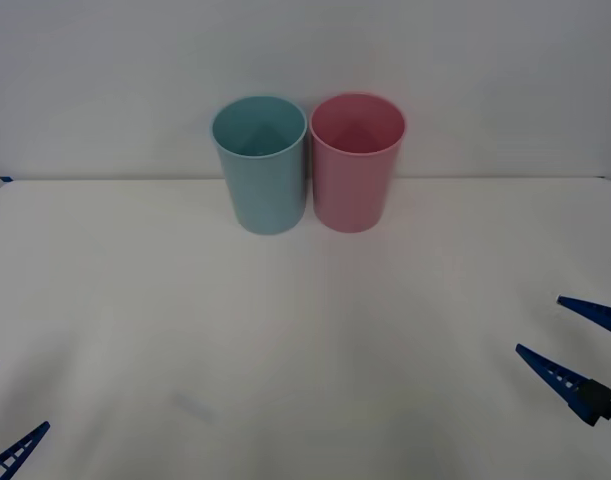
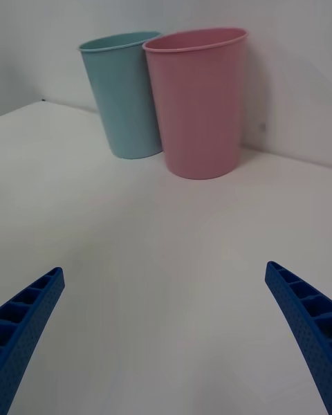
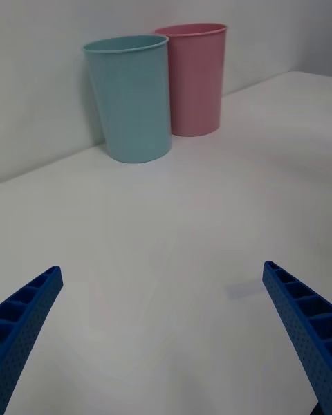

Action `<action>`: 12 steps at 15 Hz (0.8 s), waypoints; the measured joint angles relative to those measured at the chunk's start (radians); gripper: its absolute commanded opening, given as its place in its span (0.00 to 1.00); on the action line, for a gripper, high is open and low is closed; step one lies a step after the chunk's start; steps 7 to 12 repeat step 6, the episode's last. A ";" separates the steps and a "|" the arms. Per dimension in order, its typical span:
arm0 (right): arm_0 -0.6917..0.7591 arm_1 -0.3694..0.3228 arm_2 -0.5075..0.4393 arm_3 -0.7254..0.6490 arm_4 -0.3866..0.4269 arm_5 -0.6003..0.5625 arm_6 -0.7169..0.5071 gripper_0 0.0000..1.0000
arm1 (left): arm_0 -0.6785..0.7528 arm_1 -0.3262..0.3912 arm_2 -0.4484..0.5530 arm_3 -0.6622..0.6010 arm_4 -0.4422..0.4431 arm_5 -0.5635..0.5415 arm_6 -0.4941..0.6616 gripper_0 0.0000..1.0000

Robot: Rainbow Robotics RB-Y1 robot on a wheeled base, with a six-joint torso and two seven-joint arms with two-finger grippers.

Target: Grasp the object on the table and drop it into the matching bin: aluminum can to the light blue bin, PET bottle to the pink bin.

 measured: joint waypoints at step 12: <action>0.029 -0.001 -0.011 -0.001 -0.002 -0.021 0.006 1.00 | 0.000 0.000 0.000 0.000 0.000 0.000 0.000 1.00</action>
